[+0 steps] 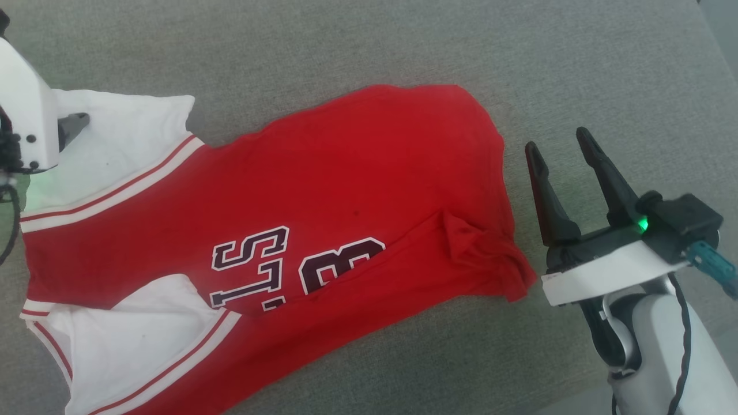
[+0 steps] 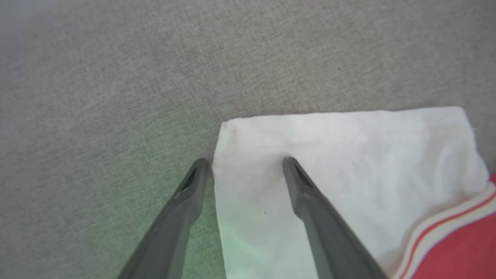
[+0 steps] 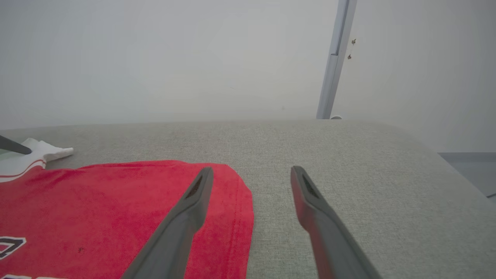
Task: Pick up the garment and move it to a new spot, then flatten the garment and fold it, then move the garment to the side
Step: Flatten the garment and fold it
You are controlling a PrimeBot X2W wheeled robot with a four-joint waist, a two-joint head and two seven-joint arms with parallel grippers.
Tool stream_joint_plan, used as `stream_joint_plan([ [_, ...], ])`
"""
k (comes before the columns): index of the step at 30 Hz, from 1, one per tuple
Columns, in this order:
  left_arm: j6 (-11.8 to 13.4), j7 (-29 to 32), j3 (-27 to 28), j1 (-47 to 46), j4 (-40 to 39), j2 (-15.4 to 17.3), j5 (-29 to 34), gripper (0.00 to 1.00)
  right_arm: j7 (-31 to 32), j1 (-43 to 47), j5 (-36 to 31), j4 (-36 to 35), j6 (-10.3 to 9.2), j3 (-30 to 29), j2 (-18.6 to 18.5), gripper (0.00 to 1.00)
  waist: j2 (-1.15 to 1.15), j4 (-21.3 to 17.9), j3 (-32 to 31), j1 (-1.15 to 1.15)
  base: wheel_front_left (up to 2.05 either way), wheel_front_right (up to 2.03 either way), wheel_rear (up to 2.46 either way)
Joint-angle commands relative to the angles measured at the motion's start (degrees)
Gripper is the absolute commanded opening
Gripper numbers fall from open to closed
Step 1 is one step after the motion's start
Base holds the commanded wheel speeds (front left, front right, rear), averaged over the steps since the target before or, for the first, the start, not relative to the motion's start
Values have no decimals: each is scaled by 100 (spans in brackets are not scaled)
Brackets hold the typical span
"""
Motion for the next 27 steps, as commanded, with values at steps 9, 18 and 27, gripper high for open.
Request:
stream_joint_plan([
  [9, -84, 207, -158, 11, 859, -449, -85, 0, 530, -349, 320, 119, -3, 221, -112, 100, 0, 41, 140, 0, 0, 0, 0],
  [18, -396, 69, -250, -223, 1124, -847, 10, 0, 1860, -1380, 908, 430, -2, 605, -569, 100, 0, 263, 144, 0, 0, 0, 0],
  [27, -600, -197, -269, -530, 1421, -1245, 106, 0, 3577, -2798, 1668, 1781, -3, 1240, -910, 100, 0, 601, 204, 0, 0, 0, 0],
])
